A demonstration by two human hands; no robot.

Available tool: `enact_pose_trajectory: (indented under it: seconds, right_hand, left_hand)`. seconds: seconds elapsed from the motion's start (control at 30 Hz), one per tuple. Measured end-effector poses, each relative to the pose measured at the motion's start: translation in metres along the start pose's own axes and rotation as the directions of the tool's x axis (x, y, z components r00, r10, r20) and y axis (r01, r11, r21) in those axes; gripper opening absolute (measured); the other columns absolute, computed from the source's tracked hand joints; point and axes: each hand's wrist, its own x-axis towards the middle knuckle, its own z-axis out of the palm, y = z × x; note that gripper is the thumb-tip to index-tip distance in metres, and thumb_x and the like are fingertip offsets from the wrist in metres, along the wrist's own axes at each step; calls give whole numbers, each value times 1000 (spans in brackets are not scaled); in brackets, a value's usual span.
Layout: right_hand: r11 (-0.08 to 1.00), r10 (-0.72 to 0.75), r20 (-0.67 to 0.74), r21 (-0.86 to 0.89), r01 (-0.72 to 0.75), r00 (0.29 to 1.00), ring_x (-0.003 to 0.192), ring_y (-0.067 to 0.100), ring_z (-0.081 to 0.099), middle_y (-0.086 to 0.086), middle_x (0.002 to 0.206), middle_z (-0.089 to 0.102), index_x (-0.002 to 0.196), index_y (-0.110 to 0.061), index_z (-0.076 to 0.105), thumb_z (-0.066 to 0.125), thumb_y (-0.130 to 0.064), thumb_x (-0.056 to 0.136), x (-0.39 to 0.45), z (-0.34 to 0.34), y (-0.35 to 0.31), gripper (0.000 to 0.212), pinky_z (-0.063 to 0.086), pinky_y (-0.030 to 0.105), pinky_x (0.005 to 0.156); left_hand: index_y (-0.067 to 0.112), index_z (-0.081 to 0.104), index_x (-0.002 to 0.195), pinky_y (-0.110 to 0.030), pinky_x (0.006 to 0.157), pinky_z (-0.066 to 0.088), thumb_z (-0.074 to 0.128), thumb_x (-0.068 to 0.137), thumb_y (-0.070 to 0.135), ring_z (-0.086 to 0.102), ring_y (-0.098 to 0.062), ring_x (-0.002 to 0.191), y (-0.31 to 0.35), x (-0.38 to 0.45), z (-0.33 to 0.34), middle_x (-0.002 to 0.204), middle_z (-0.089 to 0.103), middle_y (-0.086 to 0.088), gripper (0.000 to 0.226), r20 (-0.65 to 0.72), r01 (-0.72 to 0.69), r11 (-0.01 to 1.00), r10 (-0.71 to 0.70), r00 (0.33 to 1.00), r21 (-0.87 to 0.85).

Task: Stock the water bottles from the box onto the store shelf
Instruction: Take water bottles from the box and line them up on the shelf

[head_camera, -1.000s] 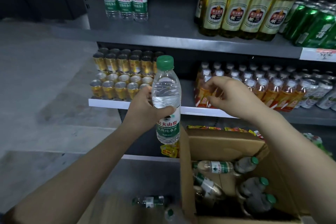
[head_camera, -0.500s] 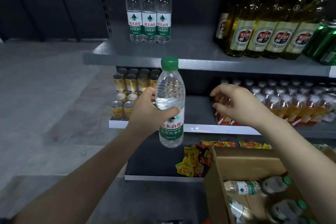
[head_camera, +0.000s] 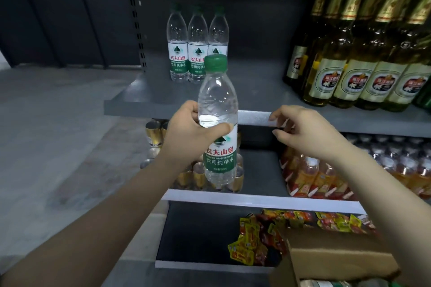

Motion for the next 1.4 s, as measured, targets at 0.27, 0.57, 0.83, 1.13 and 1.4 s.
enact_pose_trajectory:
  seconds: [0.27, 0.57, 0.83, 1.13, 1.4]
  right_hand:
    - [999, -40, -42, 14, 40, 998, 77, 19, 54, 1, 92, 57, 105, -15, 59, 64, -14, 80, 56, -17, 22, 26, 46, 33, 73]
    - [997, -60, -98, 51, 65, 993, 72, 19, 54, -1, 89, 57, 102, -16, 59, 63, -14, 79, 106, -13, 24, 23, 46, 32, 74]
    - [999, 4, -82, 39, -1, 997, 70, 18, 53, 0, 88, 57, 100, -18, 58, 64, -15, 80, 142, 4, 36, 22, 47, 33, 72]
    - [998, 56, -76, 24, -54, 996, 71, 18, 53, -1, 87, 56, 103, -16, 59, 66, -16, 79, 164, 23, 42, 24, 48, 35, 73]
    - [997, 83, -73, 2, -83, 994, 71, 17, 53, -3, 88, 55, 104, -16, 59, 65, -17, 79, 173, 31, 43, 26, 44, 29, 72]
  left_hand:
    - [20, 56, 99, -29, 78, 56, 81, 64, 24, 67, -7, 84, 28, 69, 13, 91, 69, 9, 44, -59, -82, 996, 84, 995, 27]
    - [22, 49, 83, -30, 72, 54, 81, 65, 26, 61, -7, 69, 40, 133, 22, 73, 60, 12, 36, -92, -143, 988, 148, 985, 67]
    - [26, 44, 76, -35, 78, 55, 81, 62, 29, 59, -10, 72, 25, 189, 19, 74, 58, 13, 39, -112, -111, 988, 123, 986, 107]
    - [27, 48, 79, -40, 85, 54, 81, 61, 31, 66, -15, 85, 6, 223, 24, 78, 62, 14, 38, -49, -100, 988, 106, 993, 114]
    - [22, 49, 97, -41, 89, 52, 80, 60, 40, 63, -16, 95, 4, 229, 26, 96, 65, 7, 51, 6, -103, 980, 103, 995, 170]
